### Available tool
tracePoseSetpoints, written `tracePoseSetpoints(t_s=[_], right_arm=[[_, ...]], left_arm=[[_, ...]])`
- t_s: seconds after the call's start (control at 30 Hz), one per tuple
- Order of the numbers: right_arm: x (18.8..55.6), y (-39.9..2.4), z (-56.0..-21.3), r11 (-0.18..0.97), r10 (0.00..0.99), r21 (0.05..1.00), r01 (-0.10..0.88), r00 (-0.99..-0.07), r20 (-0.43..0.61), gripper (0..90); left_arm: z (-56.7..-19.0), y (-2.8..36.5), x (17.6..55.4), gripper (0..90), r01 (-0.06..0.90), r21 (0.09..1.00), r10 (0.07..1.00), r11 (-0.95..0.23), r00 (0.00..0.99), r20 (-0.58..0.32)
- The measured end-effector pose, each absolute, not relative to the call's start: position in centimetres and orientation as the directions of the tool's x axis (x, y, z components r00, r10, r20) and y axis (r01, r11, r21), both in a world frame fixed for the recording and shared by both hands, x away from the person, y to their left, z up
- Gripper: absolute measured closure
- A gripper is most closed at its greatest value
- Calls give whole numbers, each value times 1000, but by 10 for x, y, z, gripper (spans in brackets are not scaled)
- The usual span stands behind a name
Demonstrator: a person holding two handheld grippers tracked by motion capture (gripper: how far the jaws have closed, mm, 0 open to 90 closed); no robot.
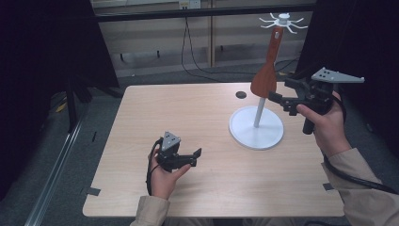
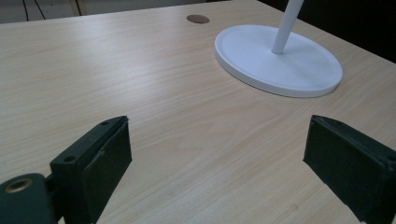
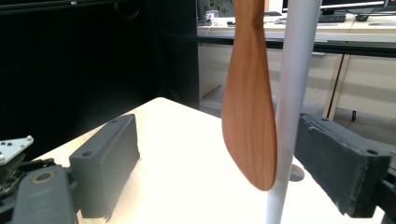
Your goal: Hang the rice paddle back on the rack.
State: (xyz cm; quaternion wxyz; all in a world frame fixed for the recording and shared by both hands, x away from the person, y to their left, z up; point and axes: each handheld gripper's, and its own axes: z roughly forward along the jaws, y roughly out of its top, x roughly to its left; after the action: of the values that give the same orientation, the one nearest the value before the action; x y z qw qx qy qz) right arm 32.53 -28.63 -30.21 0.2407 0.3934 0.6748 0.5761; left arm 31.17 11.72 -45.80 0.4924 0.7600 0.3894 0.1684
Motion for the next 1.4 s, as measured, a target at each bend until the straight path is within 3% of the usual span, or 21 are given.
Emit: tracePoseSetpoints(t_s=[1.4], right_arm=[[294, -275, -375, 57, 775, 947, 316, -612, 157, 111]], left_arm=[[-456, 119, 311, 40, 419, 885, 748, -204, 650, -135]])
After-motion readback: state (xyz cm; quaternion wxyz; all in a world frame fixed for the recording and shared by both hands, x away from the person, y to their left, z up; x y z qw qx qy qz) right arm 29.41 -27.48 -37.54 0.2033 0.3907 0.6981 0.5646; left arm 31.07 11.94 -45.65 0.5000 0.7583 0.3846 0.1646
